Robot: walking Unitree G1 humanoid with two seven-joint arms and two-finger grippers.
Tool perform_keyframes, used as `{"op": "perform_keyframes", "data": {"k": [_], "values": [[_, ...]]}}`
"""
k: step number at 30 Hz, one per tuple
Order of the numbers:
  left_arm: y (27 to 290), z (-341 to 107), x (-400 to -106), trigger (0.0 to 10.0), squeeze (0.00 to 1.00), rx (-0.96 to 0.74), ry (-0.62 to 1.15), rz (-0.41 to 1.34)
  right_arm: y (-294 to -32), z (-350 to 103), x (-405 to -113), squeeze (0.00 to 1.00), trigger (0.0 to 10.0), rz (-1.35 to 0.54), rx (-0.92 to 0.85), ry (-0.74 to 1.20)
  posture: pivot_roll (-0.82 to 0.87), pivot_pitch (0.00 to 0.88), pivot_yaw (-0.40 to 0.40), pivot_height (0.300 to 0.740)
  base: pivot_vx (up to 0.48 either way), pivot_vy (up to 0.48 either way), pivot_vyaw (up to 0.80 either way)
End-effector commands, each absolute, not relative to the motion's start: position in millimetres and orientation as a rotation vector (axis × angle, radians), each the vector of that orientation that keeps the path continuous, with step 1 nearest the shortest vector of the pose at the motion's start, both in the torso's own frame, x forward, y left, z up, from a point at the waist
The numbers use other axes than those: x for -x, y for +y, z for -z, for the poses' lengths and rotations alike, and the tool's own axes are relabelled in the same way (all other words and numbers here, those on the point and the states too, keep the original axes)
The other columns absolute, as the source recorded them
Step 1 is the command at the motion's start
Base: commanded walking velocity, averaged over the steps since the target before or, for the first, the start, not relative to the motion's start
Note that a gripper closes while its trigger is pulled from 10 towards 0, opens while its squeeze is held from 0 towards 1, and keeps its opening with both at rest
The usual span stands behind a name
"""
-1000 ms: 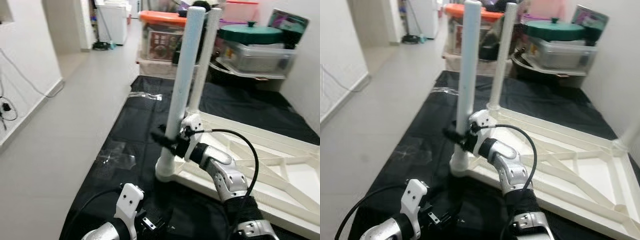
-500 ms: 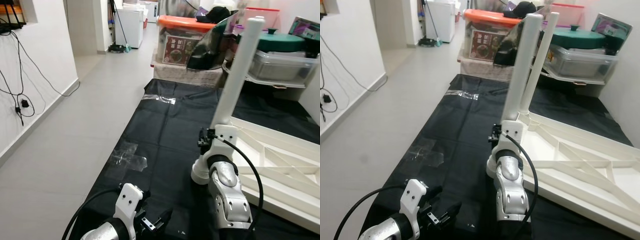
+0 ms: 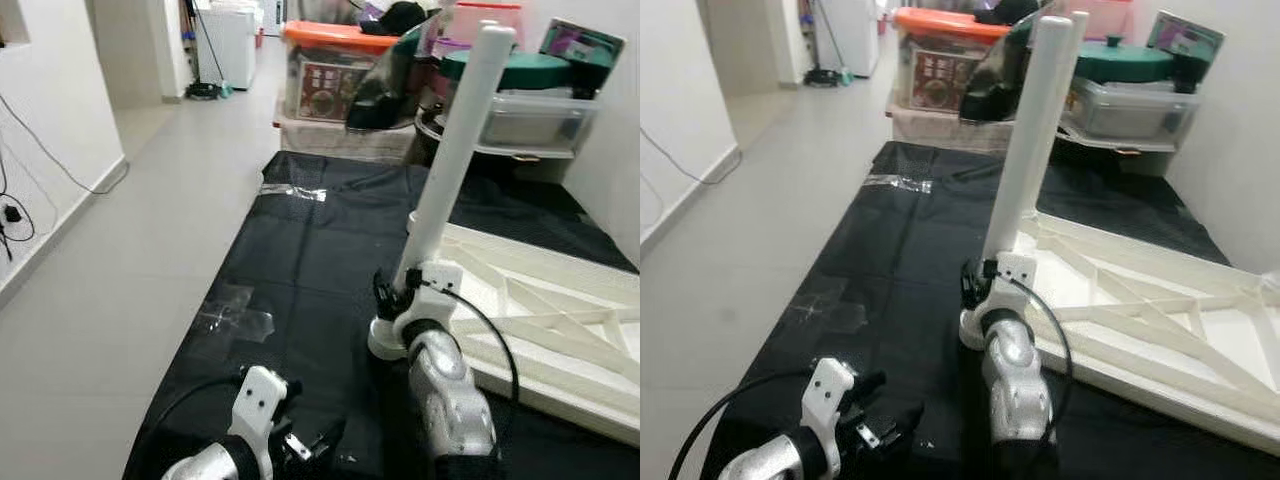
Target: Building children table
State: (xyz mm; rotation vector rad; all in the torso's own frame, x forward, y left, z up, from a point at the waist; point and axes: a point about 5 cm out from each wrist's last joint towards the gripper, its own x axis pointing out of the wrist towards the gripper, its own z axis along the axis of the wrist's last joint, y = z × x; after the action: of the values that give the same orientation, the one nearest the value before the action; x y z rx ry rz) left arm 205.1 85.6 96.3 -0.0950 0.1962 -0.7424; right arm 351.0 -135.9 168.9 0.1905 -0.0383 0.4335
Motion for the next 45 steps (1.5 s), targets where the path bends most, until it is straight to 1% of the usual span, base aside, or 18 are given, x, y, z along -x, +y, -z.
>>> {"op": "perform_keyframes", "data": {"k": [1, 11, 16, 17, 20, 21, 22, 24, 29, 34, 35, 36, 37, 38, 39, 40, 41, 45], "values": [[86, -91, -205, 10.0, 0.0, 0.102, 0.224, 0.743, -130, -170, -351, 0.0, 10.0, -0.646, -0.197, -0.02, 0.23, 0.0, -0.091, 0.74, 0.0, 0.0, 0.0], [86, -91, -206, 10.0, 0.0, 0.096, 0.223, 0.746, -129, -173, -344, 0.0, 10.0, -1.183, -0.063, 0.128, 0.25, 0.0, -0.101, 0.74, 0.0, 0.0, 0.0], [87, -92, -206, 10.0, 0.0, 0.09, 0.218, 0.737, -113, -174, -346, 0.0, 10.0, -1.439, -0.02, 0.182, 0.26, 0.0, -0.105, 0.74, 0.0, 0.0, 0.0], [87, -92, -206, 10.0, 0.0, 0.091, 0.218, 0.737, -109, -175, -346, 0.0, 8.5, -1.487, -0.021, 0.186, 0.26, 0.0, -0.104, 0.74, 0.0, 0.0, 0.0], [87, -92, -206, 10.0, 0.0, 0.091, 0.218, 0.737, -108, -175, -346, 0.0, 8.5, -1.5, -0.023, 0.187, 0.26, 0.0, -0.104, 0.74, 0.0, 0.0, 0.0], [87, -92, -206, 10.0, 0.0, 0.091, 0.218, 0.738, -106, -174, -346, 0.0, 2.5, -1.508, -0.018, 0.189, 0.26, 0.0, -0.103, 0.74, 0.0, 0.0, 0.0], [87, -91, -206, 10.0, 0.0, 0.092, 0.219, 0.74, -106, -173, -345, 0.0, 0.0, -1.519, -0.022, 0.191, 0.26, 0.0, -0.099, 0.74, 0.0, 0.0, 0.0], [87, -91, -206, 10.0, 0.0, 0.092, 0.22, 0.741, -105, -171, -344, 0.0, 0.0, -1.527, -0.024, 0.192, 0.26, 0.0, -0.099, 0.74, 0.0, 0.0, 0.0], [87, -91, -206, 10.0, 0.0, 0.094, 0.221, 0.742, -107, -166, -349, 0.0, 0.0, -1.375, -0.02, 0.11, 0.26, 0.0, -0.101, 0.74, 0.0, 0.0, 0.0], [87, -91, -206, 10.0, 0.0, 0.096, 0.222, 0.743, -110, -158, -358, 0.0, 0.0, -1.058, -0.03, 0.077, 0.25, 0.0, -0.094, 0.74, 0.0, 0.0, 0.0], [88, -91, -206, 10.0, 0.0, 0.095, 0.222, 0.745, -114, -155, -363, 0.0, 0.0, -0.852, -0.024, 0.064, 0.24, 0.0, -0.089, 0.74, 0.0, 0.0, 0.0], [88, -91, -206, 10.0, 0.0, 0.095, 0.222, 0.745, -114, -155, -363, 0.0, 0.0, -0.852, -0.024, 0.064, 0.24, 0.0, -0.089, 0.74, 0.0, 0.0, 0.0], [89, -91, -206, 10.0, 0.0, 0.094, 0.223, 0.747, -122, -152, -367, 0.0, 0.0, -0.615, -0.029, 0.056, 0.24, 0.0, -0.087, 0.74, 0.0, 0.0, 0.0], [89, -91, -206, 10.0, 0.0, 0.094, 0.223, 0.747, -122, -152, -367, 0.0, 0.0, -0.615, -0.029, 0.056, 0.24, 0.0, -0.087, 0.74, 0.0, 0.0, 0.0], [89, -91, -206, 10.0, 0.0, 0.093, 0.224, 0.749, -135, -147, -365, 0.0, 0.0, -0.359, -0.046, 0.07, 0.24, 0.0, -0.085, 0.74, 0.0, 0.0, 0.0], [89, -91, -206, 10.0, 0.0, 0.093, 0.224, 0.749, -135, -147, -365, 0.0, 0.0, -0.359, -0.046, 0.07, 0.24, 0.0, -0.085, 0.74, 0.0, 0.0, 0.0], [89, -91, -206, 10.0, 0.0, 0.092, 0.224, 0.749, -145, -143, -359, 0.0, 0.0, -0.163, -0.046, 0.074, 0.24, 0.0, -0.088, 0.74, 0.0, 0.0, 0.0], [90, -91, -206, 10.0, 0.0, 0.09, 0.222, 0.742, -150, -137, -342, 0.0, 0.0, 0.08, -0.087, 0.091, 0.24, 0.0, -0.09, 0.74, 0.0, 0.0, 0.0]]}}
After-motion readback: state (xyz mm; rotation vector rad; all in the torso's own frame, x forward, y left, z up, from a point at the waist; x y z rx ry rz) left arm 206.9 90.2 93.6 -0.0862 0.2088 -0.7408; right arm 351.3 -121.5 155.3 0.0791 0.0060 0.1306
